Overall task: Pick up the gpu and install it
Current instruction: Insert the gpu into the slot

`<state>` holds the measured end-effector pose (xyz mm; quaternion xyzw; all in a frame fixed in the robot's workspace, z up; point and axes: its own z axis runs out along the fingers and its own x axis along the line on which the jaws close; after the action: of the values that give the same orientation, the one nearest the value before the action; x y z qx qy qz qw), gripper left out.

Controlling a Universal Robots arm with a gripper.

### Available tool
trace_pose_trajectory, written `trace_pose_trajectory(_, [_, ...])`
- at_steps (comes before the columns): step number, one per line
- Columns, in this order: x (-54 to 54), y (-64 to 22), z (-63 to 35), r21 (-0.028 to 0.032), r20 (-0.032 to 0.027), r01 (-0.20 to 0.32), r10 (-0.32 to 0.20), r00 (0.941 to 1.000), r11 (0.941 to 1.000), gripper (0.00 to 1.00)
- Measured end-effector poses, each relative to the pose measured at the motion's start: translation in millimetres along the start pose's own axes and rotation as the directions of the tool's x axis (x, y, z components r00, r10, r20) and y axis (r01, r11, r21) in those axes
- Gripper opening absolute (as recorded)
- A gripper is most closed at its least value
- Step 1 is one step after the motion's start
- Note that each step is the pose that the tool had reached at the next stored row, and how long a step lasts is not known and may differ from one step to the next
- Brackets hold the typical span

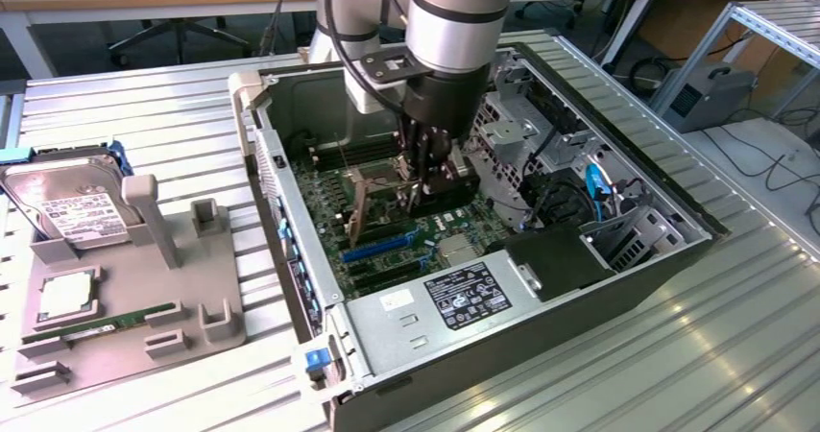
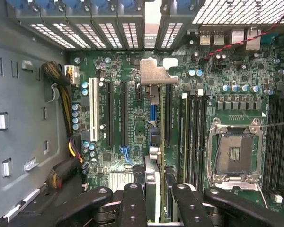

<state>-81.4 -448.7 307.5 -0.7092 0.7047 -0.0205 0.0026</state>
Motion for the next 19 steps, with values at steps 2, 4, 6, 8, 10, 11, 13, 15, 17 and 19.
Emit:
trace_pose_trajectory(2, [0.1, 1.8, 0.0, 0.0002, 0.0, 0.0, 0.0, 1.0, 1.0, 0.27])
trace_pose_trajectory(4, [0.1, 4.3, 0.1, 0.0003, -0.0004, 0.0, 0.0, 1.0, 1.0, 0.27])
trace_pose_trajectory(6, [0.1, 6.9, 0.1, 0.0003, -0.0023, 0.0, 0.0, 1.0, 1.0, 0.27])
trace_pose_trajectory(8, [0.1, 8.3, 0.3, 0.0003, -0.003, 0.0, 0.0, 1.0, 1.0, 0.27])
trace_pose_trajectory(10, [0.1, 9.4, 0.5, 0.0003, -0.0036, 0.0, 0.0, 1.0, 1.0, 0.27])
trace_pose_trajectory(11, [0.1, 10.2, 0.8, 0.0003, -0.0038, 0.0, 0.0, 1.0, 1.0, 0.27])
trace_pose_trajectory(13, [0.0, 12.7, 1.2, 0.0004, -0.0046, 0.0, 0.0, 1.0, 1.0, 0.27])
trace_pose_trajectory(15, [0.0, 15.3, 1.8, 0.0005, -0.0048, 0.0, 0.0, 1.0, 1.0, 0.27])
trace_pose_trajectory(17, [0.0, 17.5, 2.5, 0.0004, -0.0052, -0.001, 0.001, 1.0, 1.0, 0.27])
trace_pose_trajectory(19, [0.0, 19.4, 3.4, 0.0002, -0.0055, -0.01, 0.01, 0.9999, 0.9999, 0.27])
